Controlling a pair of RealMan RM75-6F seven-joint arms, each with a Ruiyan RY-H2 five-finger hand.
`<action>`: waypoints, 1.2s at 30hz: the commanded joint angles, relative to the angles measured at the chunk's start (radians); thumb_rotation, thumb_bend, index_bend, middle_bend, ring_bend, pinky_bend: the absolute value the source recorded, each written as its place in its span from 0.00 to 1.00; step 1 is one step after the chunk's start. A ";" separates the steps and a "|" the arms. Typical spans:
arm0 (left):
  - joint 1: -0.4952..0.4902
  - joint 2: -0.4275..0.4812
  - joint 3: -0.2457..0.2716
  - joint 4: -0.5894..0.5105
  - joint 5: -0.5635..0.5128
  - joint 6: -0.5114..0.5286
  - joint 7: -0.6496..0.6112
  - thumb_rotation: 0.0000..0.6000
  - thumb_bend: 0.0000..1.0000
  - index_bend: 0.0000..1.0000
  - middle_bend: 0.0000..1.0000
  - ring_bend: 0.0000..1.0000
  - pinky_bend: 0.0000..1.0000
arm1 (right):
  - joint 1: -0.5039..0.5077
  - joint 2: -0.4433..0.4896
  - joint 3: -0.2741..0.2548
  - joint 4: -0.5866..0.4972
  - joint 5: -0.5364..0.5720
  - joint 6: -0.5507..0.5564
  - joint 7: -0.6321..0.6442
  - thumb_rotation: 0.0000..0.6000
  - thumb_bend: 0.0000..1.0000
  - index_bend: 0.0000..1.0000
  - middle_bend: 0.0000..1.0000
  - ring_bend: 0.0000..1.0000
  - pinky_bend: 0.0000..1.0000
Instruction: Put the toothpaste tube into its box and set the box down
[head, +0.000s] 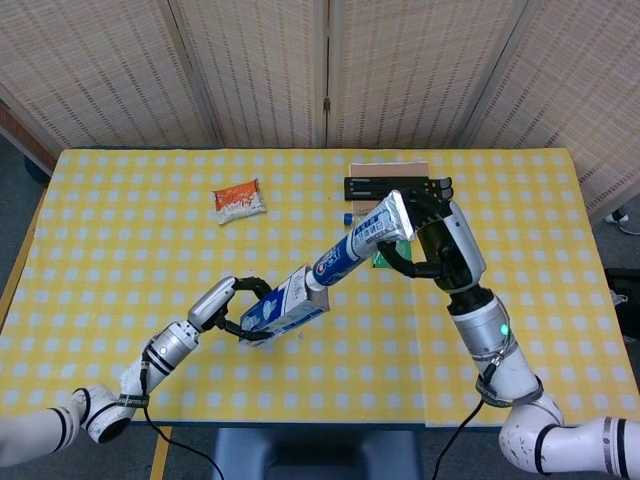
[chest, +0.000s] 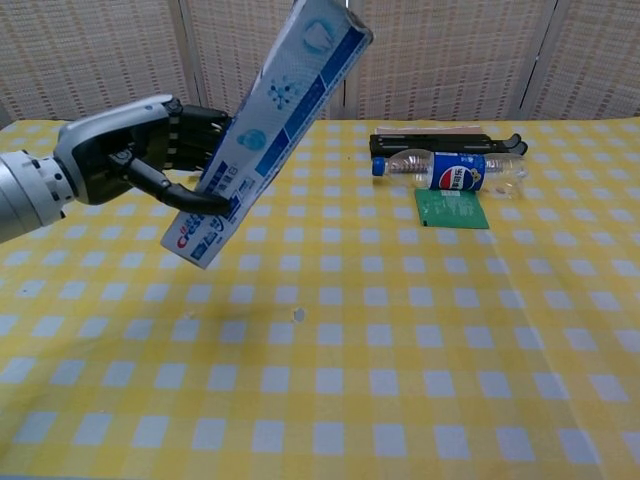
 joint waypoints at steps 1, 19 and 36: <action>-0.011 -0.004 -0.007 0.002 0.003 -0.007 -0.015 1.00 0.15 0.51 0.60 0.41 0.43 | -0.010 -0.011 0.009 -0.006 -0.014 -0.012 0.014 1.00 0.36 0.87 0.71 0.68 0.58; 0.000 0.017 0.000 0.056 0.024 0.050 -0.201 1.00 0.15 0.52 0.60 0.41 0.43 | -0.051 -0.003 0.021 0.054 -0.042 -0.047 0.047 1.00 0.36 0.87 0.71 0.68 0.58; -0.031 0.023 0.001 0.030 0.044 0.042 -0.168 1.00 0.15 0.52 0.60 0.41 0.42 | -0.033 -0.019 0.068 0.058 -0.029 -0.094 0.091 1.00 0.36 0.87 0.71 0.68 0.58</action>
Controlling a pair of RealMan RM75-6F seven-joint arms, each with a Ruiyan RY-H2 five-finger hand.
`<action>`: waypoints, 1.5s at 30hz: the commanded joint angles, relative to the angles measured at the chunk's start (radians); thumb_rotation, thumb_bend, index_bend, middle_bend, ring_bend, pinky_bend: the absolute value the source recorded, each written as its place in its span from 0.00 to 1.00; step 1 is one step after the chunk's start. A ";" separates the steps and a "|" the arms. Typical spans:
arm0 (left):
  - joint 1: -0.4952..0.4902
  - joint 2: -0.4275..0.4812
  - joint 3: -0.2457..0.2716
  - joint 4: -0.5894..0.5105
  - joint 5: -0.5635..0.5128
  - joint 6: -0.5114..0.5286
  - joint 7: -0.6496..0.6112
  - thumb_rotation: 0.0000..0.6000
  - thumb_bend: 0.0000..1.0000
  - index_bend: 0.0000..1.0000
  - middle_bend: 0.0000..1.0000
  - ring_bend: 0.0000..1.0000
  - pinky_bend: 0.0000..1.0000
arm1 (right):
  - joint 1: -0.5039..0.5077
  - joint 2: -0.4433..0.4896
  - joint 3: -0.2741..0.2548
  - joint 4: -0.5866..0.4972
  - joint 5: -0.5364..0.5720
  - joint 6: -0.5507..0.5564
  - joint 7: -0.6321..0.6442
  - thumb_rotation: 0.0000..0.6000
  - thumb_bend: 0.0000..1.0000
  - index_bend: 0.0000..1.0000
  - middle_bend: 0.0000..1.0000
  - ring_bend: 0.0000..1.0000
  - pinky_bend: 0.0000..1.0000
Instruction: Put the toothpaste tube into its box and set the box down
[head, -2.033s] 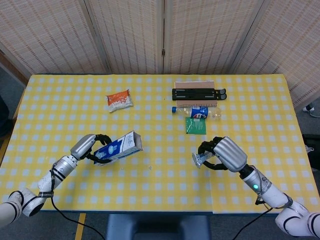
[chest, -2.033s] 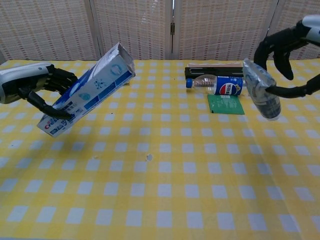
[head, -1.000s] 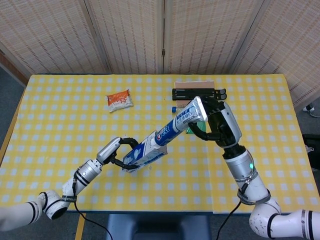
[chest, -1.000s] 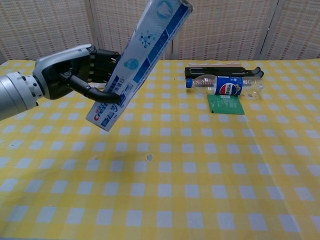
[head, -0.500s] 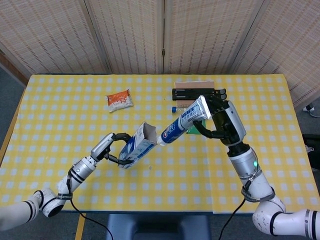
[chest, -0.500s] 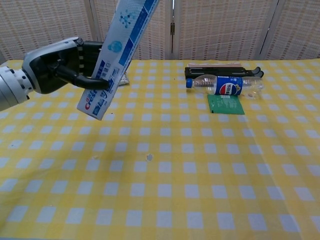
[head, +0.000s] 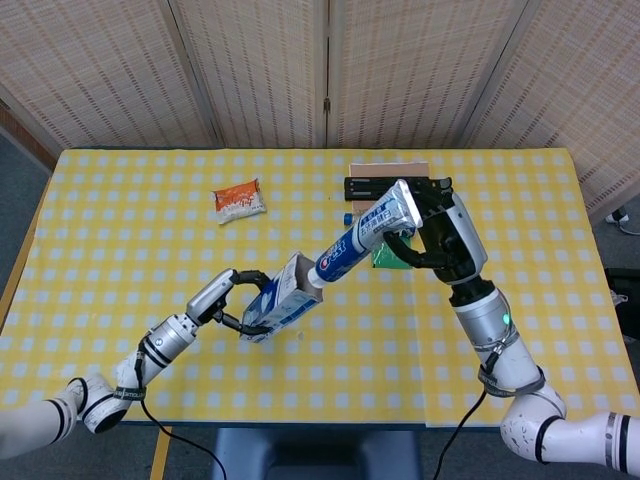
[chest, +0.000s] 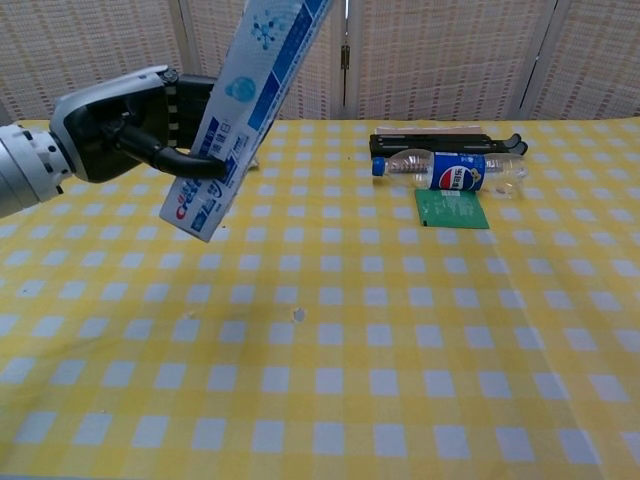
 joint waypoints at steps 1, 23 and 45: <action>-0.006 -0.001 -0.002 -0.005 -0.001 -0.005 0.012 1.00 0.15 0.52 0.60 0.41 0.42 | 0.004 -0.008 -0.002 -0.005 -0.003 -0.008 -0.007 1.00 0.36 0.87 0.71 0.68 0.58; -0.023 0.032 -0.011 -0.059 0.002 0.010 0.006 1.00 0.15 0.52 0.60 0.41 0.42 | 0.006 -0.054 -0.014 0.030 -0.021 -0.022 -0.022 1.00 0.36 0.87 0.71 0.68 0.58; -0.017 0.026 -0.038 -0.078 -0.021 0.046 0.004 1.00 0.15 0.52 0.60 0.41 0.42 | 0.057 -0.130 -0.048 0.004 -0.078 -0.034 -0.160 1.00 0.36 0.09 0.21 0.23 0.07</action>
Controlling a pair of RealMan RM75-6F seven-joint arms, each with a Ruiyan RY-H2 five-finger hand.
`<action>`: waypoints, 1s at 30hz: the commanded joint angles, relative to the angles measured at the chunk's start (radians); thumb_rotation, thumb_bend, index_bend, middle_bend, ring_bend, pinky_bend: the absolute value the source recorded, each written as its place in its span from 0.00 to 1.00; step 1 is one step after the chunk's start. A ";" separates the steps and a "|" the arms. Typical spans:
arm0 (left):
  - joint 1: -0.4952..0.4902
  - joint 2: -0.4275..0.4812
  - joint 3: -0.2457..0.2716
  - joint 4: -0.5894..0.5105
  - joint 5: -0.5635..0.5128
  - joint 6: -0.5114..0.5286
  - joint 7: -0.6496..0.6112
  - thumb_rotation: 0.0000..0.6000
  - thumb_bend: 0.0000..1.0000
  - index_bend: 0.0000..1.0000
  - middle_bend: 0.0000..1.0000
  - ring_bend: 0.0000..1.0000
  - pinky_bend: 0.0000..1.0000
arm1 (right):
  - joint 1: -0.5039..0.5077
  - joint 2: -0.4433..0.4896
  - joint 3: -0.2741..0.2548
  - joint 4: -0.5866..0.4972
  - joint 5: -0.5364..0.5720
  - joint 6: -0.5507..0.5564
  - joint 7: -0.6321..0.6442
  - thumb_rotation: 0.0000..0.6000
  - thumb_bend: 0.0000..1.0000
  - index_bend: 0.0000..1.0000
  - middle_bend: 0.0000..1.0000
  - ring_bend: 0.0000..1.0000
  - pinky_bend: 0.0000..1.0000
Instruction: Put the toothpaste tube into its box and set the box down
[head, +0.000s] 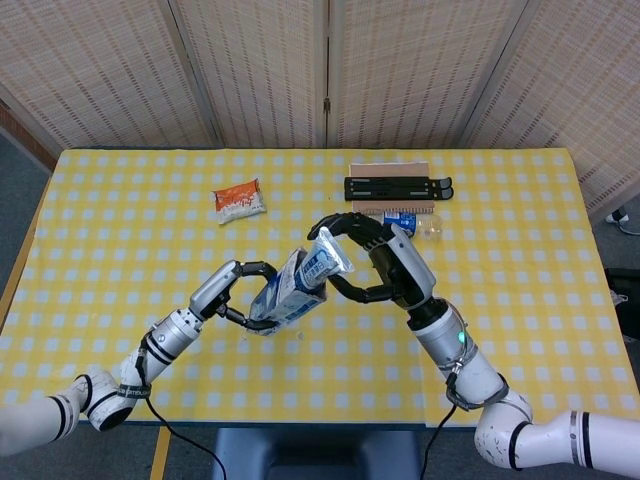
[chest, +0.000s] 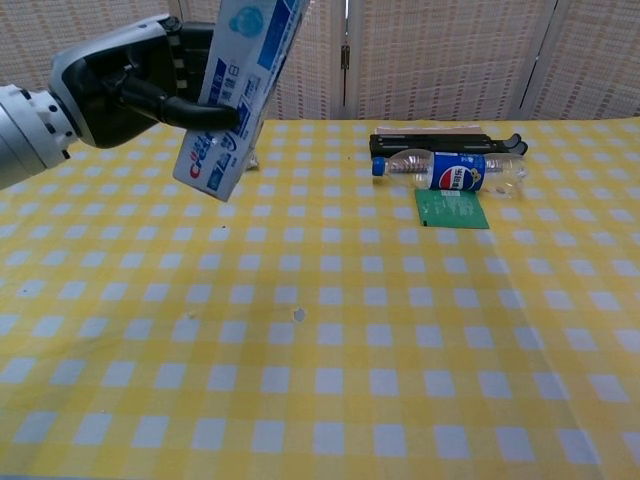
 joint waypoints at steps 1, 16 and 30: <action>0.002 0.001 -0.001 -0.004 0.001 0.004 -0.001 1.00 0.15 0.52 0.60 0.41 0.42 | 0.001 -0.003 -0.002 0.000 0.009 0.005 -0.024 1.00 0.36 0.05 0.18 0.21 0.06; 0.018 0.006 0.014 0.023 0.002 0.009 0.013 1.00 0.15 0.52 0.60 0.41 0.42 | -0.086 0.104 -0.013 0.006 -0.094 0.107 0.018 1.00 0.36 0.00 0.11 0.13 0.02; 0.063 -0.087 0.081 0.162 0.006 -0.016 0.221 1.00 0.15 0.53 0.60 0.41 0.42 | -0.227 0.255 -0.110 0.078 -0.186 0.229 0.117 1.00 0.36 0.00 0.10 0.13 0.02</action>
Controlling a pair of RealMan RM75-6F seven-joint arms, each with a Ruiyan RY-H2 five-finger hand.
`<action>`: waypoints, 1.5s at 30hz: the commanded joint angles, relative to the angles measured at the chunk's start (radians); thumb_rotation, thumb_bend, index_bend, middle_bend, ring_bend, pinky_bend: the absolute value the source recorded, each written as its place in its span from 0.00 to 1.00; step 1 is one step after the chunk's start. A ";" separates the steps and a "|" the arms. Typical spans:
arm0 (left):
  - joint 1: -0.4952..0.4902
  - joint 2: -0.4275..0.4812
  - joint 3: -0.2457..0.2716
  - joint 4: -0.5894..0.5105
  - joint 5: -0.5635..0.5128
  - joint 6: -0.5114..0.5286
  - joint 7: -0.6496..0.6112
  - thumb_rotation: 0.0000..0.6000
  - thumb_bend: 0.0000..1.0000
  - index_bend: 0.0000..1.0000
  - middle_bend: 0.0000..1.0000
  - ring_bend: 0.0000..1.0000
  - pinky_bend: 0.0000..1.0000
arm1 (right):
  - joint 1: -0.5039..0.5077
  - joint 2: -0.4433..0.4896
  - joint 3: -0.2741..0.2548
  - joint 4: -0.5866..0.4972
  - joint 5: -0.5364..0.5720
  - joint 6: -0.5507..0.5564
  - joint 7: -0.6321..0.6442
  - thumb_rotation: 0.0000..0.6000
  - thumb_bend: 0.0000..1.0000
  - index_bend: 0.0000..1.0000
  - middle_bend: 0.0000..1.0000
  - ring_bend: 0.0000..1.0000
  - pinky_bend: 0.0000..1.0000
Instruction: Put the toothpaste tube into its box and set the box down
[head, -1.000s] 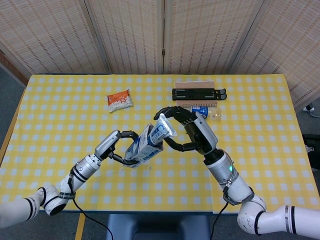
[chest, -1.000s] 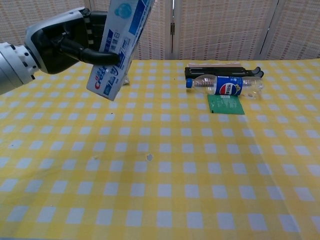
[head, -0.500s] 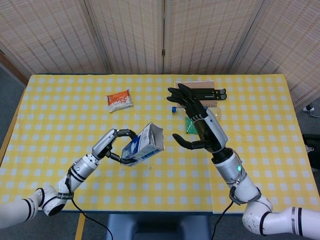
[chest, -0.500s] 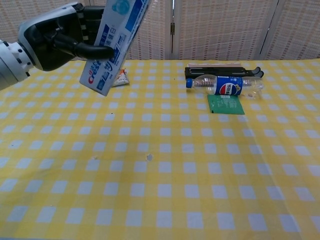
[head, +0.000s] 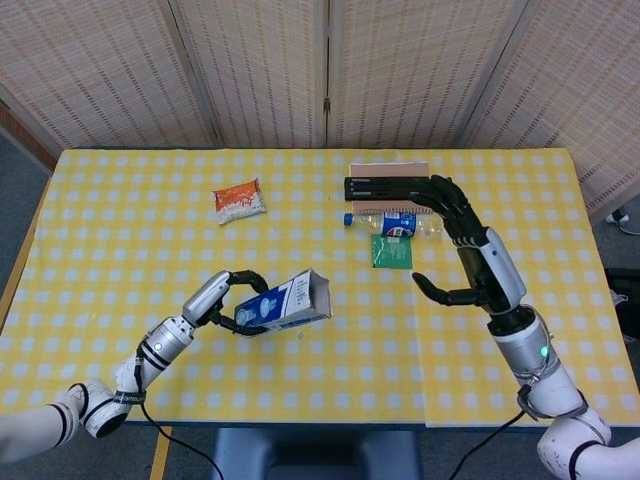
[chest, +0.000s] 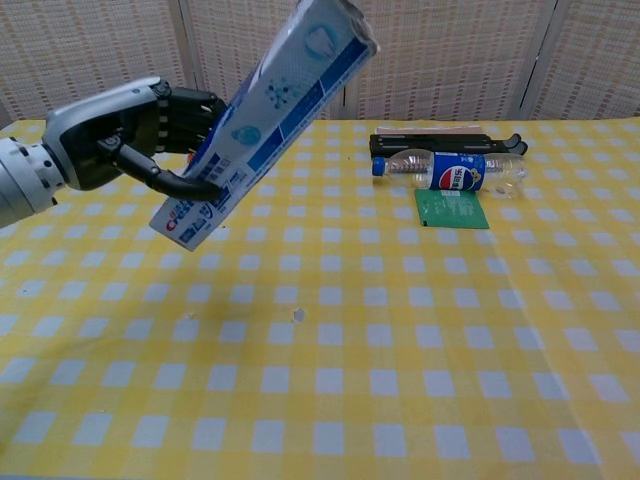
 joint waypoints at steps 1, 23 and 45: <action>0.019 -0.035 0.028 0.051 0.010 -0.002 0.071 1.00 0.14 0.53 0.60 0.41 0.42 | -0.038 0.035 -0.022 0.026 -0.008 0.040 0.052 1.00 0.36 0.00 0.10 0.13 0.02; 0.062 -0.199 0.063 0.318 0.022 -0.022 0.415 1.00 0.14 0.53 0.60 0.40 0.41 | -0.080 0.044 -0.174 0.143 -0.119 0.067 0.040 1.00 0.36 0.00 0.09 0.11 0.00; 0.086 -0.057 0.046 0.143 0.004 -0.010 0.496 1.00 0.13 0.01 0.01 0.00 0.00 | -0.069 0.084 -0.272 0.211 -0.160 -0.031 -0.298 1.00 0.36 0.00 0.00 0.01 0.00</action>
